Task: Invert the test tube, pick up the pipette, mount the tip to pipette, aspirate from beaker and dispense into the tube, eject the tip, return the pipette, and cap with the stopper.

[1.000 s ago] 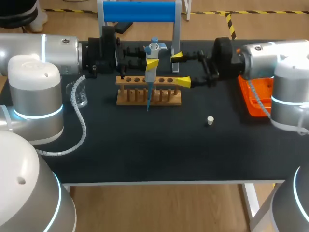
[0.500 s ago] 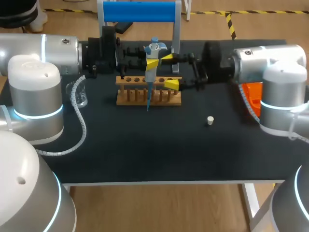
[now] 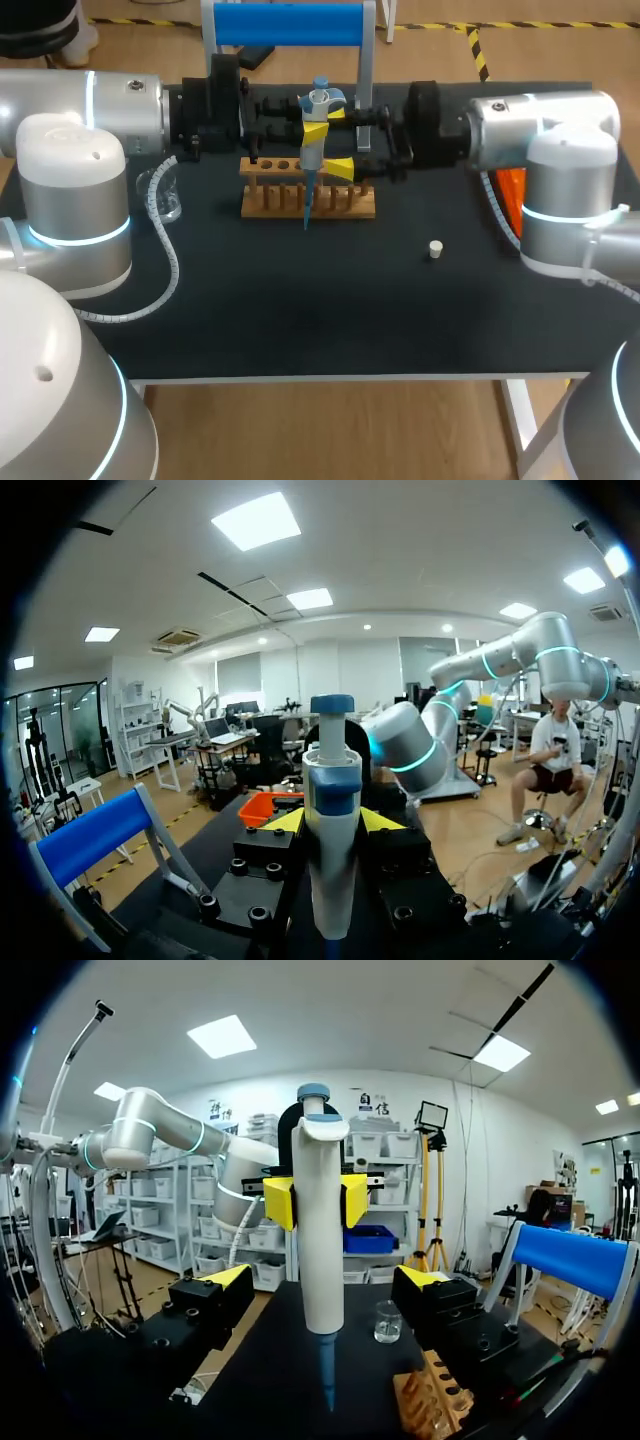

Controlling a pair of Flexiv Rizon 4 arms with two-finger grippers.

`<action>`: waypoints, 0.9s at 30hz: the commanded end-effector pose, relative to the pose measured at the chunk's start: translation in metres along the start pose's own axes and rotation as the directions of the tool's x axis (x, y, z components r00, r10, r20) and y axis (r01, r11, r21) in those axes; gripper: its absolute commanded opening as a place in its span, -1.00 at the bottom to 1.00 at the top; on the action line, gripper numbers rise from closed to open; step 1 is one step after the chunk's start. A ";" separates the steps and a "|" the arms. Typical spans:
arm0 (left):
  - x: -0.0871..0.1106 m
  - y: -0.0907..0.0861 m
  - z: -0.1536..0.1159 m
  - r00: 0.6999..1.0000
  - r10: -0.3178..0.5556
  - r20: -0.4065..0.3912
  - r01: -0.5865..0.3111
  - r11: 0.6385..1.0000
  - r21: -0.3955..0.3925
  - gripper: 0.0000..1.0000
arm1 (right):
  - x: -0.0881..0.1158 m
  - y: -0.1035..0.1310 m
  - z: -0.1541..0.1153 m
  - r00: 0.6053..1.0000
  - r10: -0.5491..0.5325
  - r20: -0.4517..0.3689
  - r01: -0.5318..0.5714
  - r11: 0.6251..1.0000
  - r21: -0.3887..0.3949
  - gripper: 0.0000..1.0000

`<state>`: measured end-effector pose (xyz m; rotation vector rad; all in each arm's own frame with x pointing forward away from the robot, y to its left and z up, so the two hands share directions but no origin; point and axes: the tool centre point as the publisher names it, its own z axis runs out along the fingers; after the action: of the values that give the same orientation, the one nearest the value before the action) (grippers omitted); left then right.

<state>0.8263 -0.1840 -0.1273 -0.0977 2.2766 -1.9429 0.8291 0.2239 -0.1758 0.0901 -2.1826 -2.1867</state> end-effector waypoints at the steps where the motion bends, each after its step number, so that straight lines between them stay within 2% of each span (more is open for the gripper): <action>1: 0.000 0.000 0.001 1.000 0.000 0.003 0.000 1.000 0.000 -1.00 | -0.005 -0.003 0.008 1.000 0.001 -0.005 -0.001 1.000 -0.004 0.85; 6: 0.000 0.000 0.001 1.000 0.000 0.003 0.000 1.000 0.000 -1.00 | -0.008 -0.004 0.013 1.000 0.006 -0.004 -0.006 1.000 -0.007 0.87; 12: 0.000 0.000 0.001 1.000 0.000 0.003 0.000 1.000 0.000 -1.00 | -0.008 -0.004 0.020 1.000 0.012 -0.008 -0.012 1.000 -0.015 0.80; 17: 0.000 0.000 0.001 1.000 0.000 0.003 0.000 1.000 0.000 -1.00 | -0.009 -0.004 0.025 1.000 0.014 -0.009 -0.014 1.000 -0.019 0.58; 27: 0.000 0.000 0.001 1.000 0.000 0.003 0.000 1.000 0.000 -1.00 | -0.009 -0.002 0.030 1.000 0.012 -0.015 -0.012 0.999 -0.030 0.36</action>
<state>0.8263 -0.1840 -0.1273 -0.0977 2.2766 -1.9429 0.8345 0.2529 -0.1767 0.0901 -2.1382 -2.2025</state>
